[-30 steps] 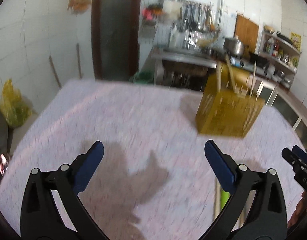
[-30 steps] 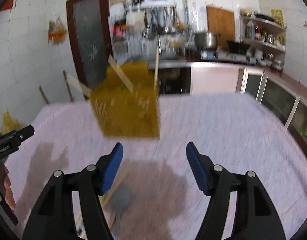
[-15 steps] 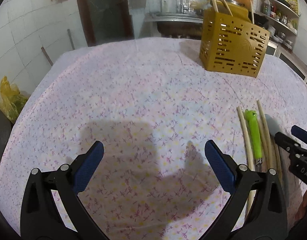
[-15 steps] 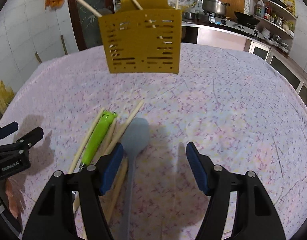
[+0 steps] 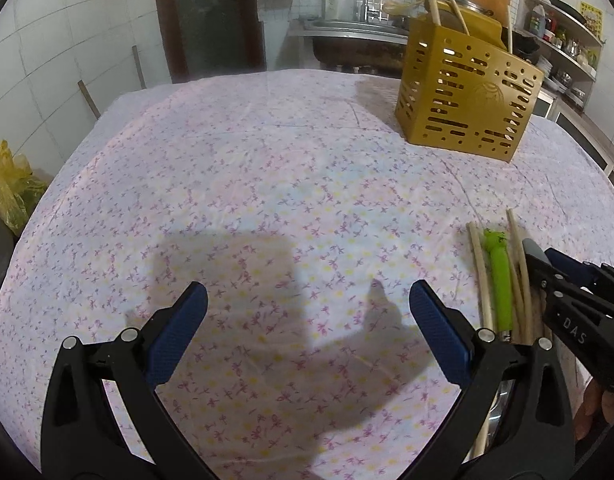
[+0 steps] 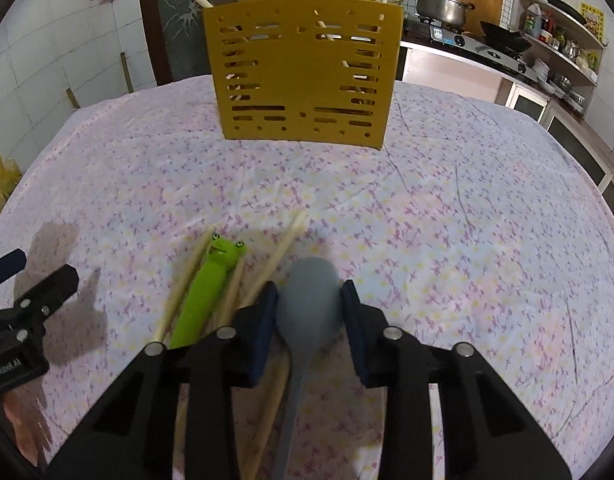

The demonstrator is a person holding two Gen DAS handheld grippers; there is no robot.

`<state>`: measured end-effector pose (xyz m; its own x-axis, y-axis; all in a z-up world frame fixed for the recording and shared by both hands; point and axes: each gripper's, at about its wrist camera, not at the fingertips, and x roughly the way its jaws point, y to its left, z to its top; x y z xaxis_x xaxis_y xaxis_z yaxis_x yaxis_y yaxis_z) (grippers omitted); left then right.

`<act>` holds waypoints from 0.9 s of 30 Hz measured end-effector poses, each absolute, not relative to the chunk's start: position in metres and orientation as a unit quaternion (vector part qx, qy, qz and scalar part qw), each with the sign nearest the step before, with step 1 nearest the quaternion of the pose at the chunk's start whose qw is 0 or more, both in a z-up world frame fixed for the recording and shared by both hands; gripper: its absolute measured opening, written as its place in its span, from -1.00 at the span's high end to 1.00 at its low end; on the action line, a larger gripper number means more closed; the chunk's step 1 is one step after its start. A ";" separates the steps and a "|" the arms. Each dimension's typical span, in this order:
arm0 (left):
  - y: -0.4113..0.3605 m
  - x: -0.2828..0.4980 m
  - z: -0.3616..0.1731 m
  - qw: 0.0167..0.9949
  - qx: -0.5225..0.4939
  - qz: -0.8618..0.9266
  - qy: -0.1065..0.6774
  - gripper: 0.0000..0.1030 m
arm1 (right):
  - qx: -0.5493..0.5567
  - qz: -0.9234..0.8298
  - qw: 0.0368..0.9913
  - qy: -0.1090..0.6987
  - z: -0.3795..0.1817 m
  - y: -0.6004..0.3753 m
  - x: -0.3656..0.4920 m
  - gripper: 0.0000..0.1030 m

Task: Organize utensils
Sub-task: 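Lower the right tool onto the blue spatula and close it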

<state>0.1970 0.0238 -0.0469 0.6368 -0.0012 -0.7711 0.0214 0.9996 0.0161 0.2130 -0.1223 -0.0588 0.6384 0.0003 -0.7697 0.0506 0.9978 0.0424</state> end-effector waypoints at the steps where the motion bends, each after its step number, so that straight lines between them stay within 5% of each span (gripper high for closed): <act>1: 0.021 0.198 -0.047 0.904 0.011 -0.009 0.428 -0.90 | 0.034 -0.011 0.905 0.423 -0.059 -0.124 0.212 0.35; 27: -0.051 0.214 -0.070 0.884 0.042 -0.048 0.463 -0.78 | 0.077 -0.023 0.910 0.406 -0.060 -0.210 0.188 0.35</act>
